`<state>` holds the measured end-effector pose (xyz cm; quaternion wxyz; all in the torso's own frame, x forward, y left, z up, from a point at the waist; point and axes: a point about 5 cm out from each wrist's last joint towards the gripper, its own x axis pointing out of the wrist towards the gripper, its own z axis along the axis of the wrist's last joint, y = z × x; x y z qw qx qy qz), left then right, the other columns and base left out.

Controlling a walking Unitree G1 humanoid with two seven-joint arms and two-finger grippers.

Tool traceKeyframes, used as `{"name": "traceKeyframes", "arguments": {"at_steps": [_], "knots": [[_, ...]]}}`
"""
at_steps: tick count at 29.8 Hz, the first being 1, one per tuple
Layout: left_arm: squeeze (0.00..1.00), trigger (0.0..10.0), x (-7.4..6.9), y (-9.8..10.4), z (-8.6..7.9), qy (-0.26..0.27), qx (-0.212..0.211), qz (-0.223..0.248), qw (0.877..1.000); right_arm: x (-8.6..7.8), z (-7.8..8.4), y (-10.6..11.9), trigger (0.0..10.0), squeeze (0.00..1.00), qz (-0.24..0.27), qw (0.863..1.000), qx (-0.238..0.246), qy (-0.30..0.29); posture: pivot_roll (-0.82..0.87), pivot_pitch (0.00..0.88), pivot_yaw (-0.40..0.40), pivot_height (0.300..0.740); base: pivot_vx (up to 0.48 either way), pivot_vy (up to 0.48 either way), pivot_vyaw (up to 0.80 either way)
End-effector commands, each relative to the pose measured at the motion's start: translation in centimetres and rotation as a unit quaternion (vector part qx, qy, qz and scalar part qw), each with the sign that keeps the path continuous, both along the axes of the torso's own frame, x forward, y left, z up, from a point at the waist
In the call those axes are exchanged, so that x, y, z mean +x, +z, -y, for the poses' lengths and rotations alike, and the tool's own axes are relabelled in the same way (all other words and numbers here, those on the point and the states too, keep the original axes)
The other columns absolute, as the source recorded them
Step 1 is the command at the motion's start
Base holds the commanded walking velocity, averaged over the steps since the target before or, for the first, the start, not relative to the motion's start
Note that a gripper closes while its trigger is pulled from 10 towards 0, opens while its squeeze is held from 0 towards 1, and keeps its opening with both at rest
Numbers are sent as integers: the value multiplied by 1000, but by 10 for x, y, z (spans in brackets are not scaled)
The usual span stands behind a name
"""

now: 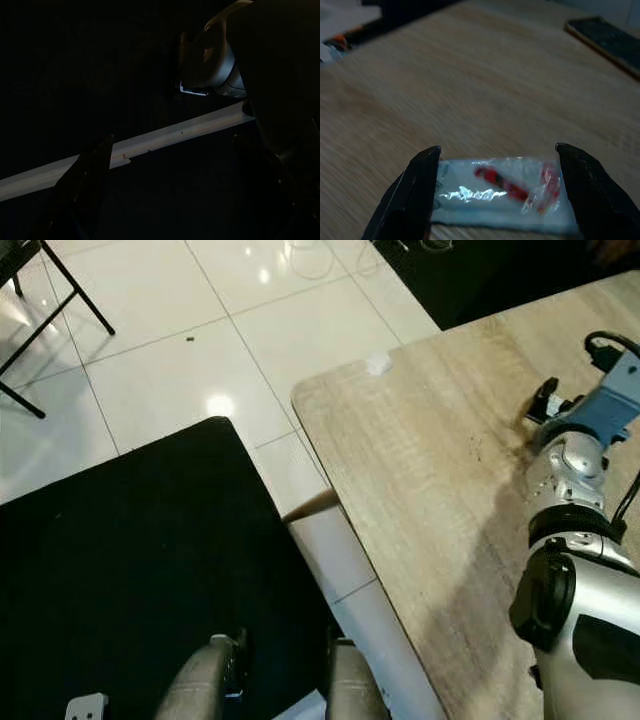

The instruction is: Restocking fridge

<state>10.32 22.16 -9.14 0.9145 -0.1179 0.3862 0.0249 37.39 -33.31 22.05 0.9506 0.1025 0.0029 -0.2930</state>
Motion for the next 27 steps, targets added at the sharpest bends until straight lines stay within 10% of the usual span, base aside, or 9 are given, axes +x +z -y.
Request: {"name": "traceKeyframes", "arguments": {"at_steps": [1,9,10,12,27], "knots": [[0,10000,-16,-6,5,4,-14,-24,1000,-8,8,-17,10000,0,-42,999,5,-16,35,469,-69,740,0,0,0],[0,10000,-17,-6,8,9,-18,-21,1000,-3,-5,-27,10000,0,-75,997,25,9,39,466,-75,740,0,0,0],[0,10000,-18,-6,8,10,-18,-23,1000,-2,-6,-27,4980,0,-77,997,26,13,39,463,-78,740,0,0,0],[0,10000,-22,-7,7,14,-17,-28,999,-1,-9,-28,0,0,-81,996,32,21,38,464,-79,740,0,0,0],[0,10000,-8,-5,6,17,-16,-19,1000,10,-23,-14,0,0,-57,995,37,70,40,435,-84,740,0,0,0]]}}
